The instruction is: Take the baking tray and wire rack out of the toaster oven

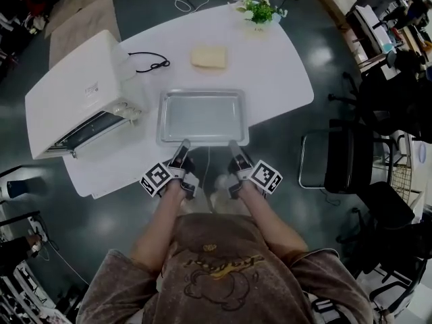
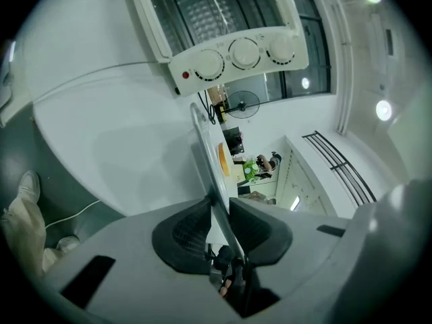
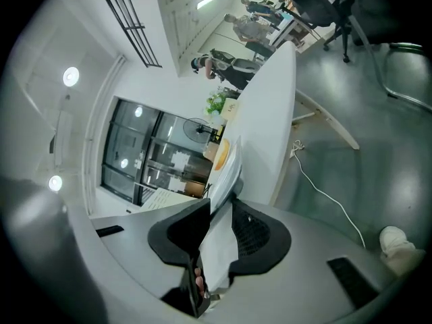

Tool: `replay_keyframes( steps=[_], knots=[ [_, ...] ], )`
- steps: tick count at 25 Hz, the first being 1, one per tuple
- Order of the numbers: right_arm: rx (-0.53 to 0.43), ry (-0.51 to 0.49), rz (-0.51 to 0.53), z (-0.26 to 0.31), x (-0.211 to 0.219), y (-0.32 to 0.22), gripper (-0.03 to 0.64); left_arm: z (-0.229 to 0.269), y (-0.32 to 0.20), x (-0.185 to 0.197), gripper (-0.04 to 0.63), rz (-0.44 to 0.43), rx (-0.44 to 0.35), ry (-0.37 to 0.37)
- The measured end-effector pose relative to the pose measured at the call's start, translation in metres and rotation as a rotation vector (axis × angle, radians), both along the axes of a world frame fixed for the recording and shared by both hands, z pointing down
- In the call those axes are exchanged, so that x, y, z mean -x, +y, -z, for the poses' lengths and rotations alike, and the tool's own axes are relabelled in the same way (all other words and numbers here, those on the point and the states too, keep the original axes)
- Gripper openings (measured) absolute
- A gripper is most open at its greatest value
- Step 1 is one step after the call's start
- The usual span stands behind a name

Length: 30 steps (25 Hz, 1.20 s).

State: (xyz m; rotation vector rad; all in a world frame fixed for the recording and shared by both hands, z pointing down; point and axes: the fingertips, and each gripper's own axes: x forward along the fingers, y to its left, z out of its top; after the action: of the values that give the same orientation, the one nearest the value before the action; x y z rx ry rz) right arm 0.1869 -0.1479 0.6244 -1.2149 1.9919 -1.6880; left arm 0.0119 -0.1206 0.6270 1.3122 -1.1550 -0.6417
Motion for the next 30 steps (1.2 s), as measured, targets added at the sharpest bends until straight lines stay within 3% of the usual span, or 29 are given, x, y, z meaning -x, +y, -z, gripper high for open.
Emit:
replay_keyframes(
  steps=[12, 16, 21, 26, 30],
  knots=[
    [0.032, 0.012, -0.028, -0.021, 0.002, -0.007, 0.083, -0.025, -0.005, 0.002, 0.084, -0.045, 0.072, 0.008],
    [0.061, 0.031, -0.042, -0.033, 0.003, -0.005, 0.063, -0.029, -0.003, 0.001, 0.155, -0.050, 0.094, 0.042],
    [0.080, 0.017, -0.074, -0.045, 0.005, -0.006, 0.058, -0.040, 0.014, 0.002, 0.155, -0.058, 0.150, 0.057],
    [0.074, 0.037, -0.073, -0.051, 0.008, -0.005, 0.058, -0.035, 0.024, 0.005, 0.154, -0.053, 0.135, 0.067],
    [0.049, 0.053, -0.062, -0.050, 0.011, -0.005, 0.113, -0.028, 0.026, 0.007, 0.154, -0.064, 0.099, 0.057]
  ],
)
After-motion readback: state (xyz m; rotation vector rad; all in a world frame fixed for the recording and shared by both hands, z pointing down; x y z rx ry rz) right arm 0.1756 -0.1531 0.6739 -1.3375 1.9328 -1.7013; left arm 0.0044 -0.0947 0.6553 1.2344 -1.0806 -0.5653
